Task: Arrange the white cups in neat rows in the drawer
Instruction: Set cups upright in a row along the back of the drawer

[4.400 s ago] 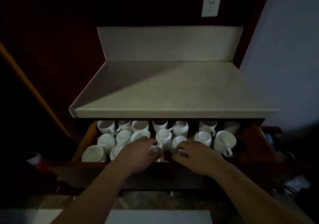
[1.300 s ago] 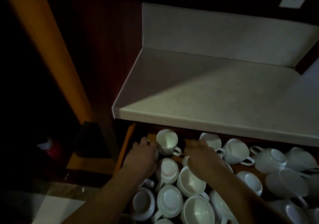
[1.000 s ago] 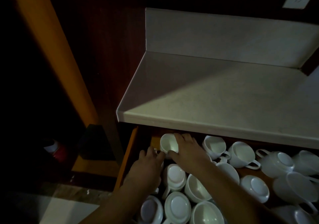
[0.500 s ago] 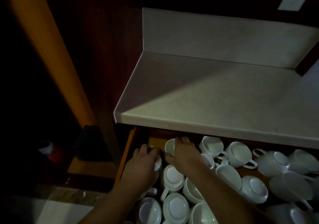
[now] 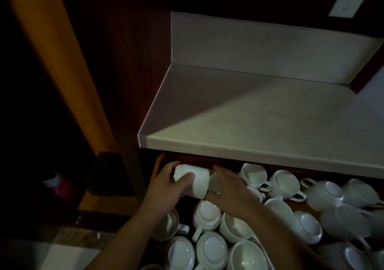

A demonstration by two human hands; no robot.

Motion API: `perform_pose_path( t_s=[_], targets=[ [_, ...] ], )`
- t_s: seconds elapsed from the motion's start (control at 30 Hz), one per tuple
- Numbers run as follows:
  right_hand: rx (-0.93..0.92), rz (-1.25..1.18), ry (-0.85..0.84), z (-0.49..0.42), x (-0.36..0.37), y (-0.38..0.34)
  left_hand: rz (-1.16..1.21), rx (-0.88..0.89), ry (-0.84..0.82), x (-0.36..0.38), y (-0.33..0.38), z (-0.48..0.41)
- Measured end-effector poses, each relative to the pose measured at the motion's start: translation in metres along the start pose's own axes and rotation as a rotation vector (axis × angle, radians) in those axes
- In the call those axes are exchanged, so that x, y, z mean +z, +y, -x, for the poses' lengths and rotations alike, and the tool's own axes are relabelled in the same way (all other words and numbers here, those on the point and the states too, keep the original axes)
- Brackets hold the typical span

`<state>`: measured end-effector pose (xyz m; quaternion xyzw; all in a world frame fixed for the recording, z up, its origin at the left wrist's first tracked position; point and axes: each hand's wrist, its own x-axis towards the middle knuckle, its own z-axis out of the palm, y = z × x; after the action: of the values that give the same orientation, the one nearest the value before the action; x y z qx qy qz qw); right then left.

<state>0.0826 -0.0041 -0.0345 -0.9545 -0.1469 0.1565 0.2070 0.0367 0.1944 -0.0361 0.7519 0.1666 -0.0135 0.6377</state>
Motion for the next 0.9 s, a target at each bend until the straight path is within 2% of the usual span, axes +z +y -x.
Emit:
perform_pose_path(
  t_s=[0.07, 0.2, 0.27, 0.33, 0.43, 0.6, 0.67, 0.8, 0.9],
  targets=[
    [-0.07, -0.114, -0.044, 0.0, -0.006, -0.002, 0.201, -0.096, -0.008, 0.003, 0.003, -0.001],
    [-0.066, -0.402, -0.086, -0.001, -0.013, -0.007, 0.447, -0.226, -0.034, 0.006, 0.007, -0.002],
    [-0.102, -0.456, -0.07, 0.0, -0.012, -0.013, 0.526, -0.259, -0.051, 0.007, 0.01, -0.001],
    [-0.13, -0.402, -0.001, 0.002, -0.007, -0.018, 0.511, -0.264, -0.052, 0.008, 0.013, 0.001],
    [-0.107, -0.335, 0.073, 0.001, 0.004, -0.027, 0.249, -0.181, -0.01, 0.002, 0.011, 0.0],
    [-0.024, -0.16, 0.13, -0.007, 0.012, -0.041, -0.475, 0.301, -0.055, -0.021, 0.01, 0.002],
    [0.024, -0.072, 0.125, -0.012, 0.015, -0.046, -0.718, 0.431, -0.085, -0.021, 0.006, 0.0],
    [0.002, 0.131, 0.107, -0.02, 0.025, -0.055, -0.997, 0.427, -0.119, -0.011, -0.003, -0.006],
    [-0.047, 0.25, 0.087, -0.02, 0.033, -0.054, -1.111, 0.378, -0.136, -0.004, -0.008, -0.005]
  ],
)
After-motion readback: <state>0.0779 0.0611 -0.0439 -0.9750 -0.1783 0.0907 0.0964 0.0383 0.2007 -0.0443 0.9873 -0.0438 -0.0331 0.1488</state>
